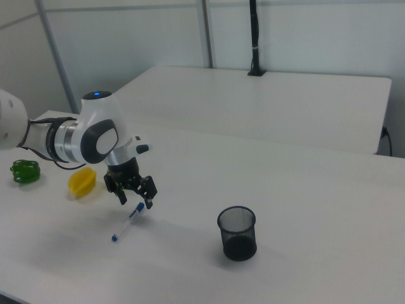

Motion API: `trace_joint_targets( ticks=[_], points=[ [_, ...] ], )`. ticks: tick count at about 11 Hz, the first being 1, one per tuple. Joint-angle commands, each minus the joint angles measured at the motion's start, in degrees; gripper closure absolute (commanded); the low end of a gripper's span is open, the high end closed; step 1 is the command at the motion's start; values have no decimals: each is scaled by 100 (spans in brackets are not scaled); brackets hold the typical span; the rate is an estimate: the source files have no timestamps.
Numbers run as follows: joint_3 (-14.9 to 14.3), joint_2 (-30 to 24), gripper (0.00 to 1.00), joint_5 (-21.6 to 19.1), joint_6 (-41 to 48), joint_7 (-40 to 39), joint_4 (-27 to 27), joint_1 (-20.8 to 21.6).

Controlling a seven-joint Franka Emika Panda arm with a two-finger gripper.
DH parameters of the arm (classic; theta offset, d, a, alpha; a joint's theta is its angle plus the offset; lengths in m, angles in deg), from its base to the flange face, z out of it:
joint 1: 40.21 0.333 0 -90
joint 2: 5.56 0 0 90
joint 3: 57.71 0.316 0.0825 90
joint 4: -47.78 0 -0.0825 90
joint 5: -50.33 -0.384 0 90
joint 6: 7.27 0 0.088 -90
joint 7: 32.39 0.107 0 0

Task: Place marker
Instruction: 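Move the open gripper down over the white marker with blue cap, then close the gripper on the marker's blue-capped end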

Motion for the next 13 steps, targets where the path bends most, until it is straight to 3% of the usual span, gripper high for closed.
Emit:
trace_joint_targets(
  ticks=[1, 4, 7, 8, 10, 13],
  points=[
    [104, 57, 27, 131, -157, 203, -97, 54],
    [148, 188, 33, 323, -166, 203, -97, 54],
    [148, 259, 51, 403, -174, 203, -97, 63],
    [148, 259, 61, 403, -166, 203, -97, 63],
    [148, 250, 100, 403, -157, 404, -97, 54],
    [157, 154, 100, 403, -61, 449, -80, 36]
  ],
)
